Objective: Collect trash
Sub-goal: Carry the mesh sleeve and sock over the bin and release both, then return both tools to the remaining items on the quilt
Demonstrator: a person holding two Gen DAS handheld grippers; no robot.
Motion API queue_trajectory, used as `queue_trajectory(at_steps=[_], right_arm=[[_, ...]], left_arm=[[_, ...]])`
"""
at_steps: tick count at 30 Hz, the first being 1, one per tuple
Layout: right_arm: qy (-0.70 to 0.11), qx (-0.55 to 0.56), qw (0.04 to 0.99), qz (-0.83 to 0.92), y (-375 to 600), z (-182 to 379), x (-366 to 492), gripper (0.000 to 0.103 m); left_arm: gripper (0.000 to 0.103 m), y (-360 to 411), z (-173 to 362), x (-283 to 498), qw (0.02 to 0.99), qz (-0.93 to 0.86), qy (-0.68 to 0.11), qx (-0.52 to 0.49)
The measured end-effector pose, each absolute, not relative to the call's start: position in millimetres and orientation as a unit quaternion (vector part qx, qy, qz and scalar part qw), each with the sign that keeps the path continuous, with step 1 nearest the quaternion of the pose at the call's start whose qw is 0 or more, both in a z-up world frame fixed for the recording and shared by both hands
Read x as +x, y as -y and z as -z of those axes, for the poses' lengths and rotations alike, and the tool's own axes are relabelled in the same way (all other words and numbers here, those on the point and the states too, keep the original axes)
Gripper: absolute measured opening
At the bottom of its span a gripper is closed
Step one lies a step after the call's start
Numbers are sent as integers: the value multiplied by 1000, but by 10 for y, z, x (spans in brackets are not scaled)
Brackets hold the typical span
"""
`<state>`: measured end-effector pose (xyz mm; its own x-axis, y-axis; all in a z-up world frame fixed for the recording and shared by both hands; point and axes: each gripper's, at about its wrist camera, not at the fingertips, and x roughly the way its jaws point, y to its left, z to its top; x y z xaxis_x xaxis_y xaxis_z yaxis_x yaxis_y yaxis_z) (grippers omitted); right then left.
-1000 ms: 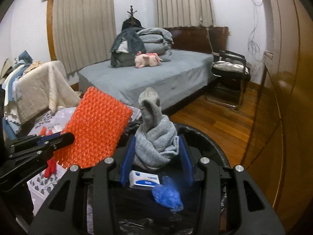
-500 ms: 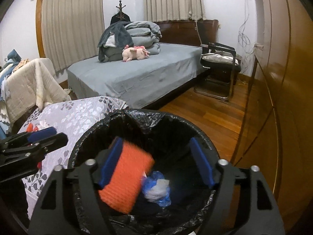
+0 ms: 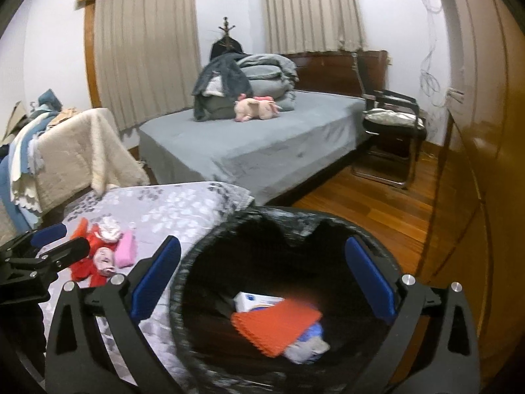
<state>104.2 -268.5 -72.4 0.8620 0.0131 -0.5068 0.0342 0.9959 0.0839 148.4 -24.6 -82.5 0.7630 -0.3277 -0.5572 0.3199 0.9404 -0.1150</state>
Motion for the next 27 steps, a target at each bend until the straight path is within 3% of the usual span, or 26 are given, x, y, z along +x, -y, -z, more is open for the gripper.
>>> queue_trajectory(at_steps=[15, 27], right_arm=[[-260, 9, 961, -98, 1494, 732, 1489, 98], [-298, -14, 947, -119, 805, 1183, 1955, 97]], left_arm=[[96, -1064, 928, 1403, 956, 28, -291, -25], [92, -1613, 1369, 1646, 946, -27, -321, -42]])
